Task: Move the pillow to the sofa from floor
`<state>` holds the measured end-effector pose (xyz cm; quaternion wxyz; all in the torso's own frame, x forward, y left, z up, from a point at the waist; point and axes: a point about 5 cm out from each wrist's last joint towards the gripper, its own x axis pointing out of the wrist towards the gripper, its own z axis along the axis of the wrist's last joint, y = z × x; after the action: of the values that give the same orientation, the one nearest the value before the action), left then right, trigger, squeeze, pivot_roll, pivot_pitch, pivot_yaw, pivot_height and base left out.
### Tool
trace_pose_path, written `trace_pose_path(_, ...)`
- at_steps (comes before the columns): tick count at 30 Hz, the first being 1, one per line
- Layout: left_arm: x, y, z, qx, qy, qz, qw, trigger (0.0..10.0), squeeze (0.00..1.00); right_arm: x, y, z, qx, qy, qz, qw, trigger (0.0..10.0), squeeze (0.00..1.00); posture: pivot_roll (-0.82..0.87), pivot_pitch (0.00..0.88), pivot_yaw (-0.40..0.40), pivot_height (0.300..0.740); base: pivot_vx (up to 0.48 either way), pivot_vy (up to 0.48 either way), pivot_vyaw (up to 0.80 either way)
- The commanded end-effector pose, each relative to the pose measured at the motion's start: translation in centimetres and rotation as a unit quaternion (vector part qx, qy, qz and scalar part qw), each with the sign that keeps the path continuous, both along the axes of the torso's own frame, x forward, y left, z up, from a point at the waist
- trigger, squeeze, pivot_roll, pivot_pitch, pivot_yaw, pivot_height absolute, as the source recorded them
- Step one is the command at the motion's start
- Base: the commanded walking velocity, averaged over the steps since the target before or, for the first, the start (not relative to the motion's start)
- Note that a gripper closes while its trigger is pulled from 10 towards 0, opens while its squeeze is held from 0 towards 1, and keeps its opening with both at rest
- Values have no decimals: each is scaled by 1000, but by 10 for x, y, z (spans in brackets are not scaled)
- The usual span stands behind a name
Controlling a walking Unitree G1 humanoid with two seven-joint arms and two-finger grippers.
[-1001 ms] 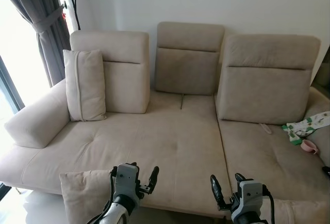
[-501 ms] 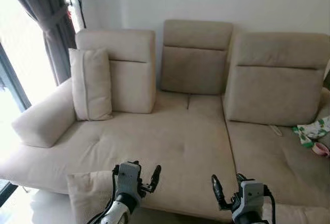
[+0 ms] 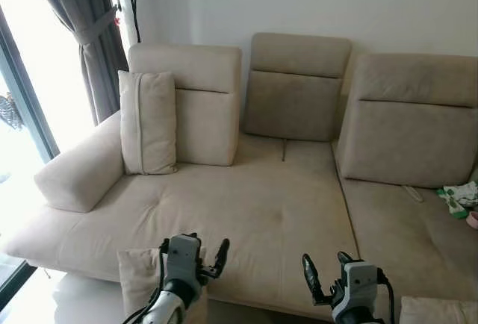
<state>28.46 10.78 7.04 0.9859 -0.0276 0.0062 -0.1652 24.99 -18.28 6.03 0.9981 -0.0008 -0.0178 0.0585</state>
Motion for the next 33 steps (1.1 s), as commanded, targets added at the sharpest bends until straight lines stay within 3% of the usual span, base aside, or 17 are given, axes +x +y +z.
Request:
trace_pose_path(1,-2,-2,-5,3,11,-4,1000,10000,0,-1,1,-3,0,5,1,1000,10000,0,122,0,29,740,0,442,0)
trace_pose_path(17,-1,-4,-4,4,10,-7,1000,10000,0,0,1,-1,-2,2,4,1000,10000,0,117,0,26,740,0,427,0)
trace_pose_path(33,-1,-6,-4,3,8,-8,1000,10000,0,1,1,1,-3,-2,5,1000,10000,0,119,0,22,740,0,0,0)
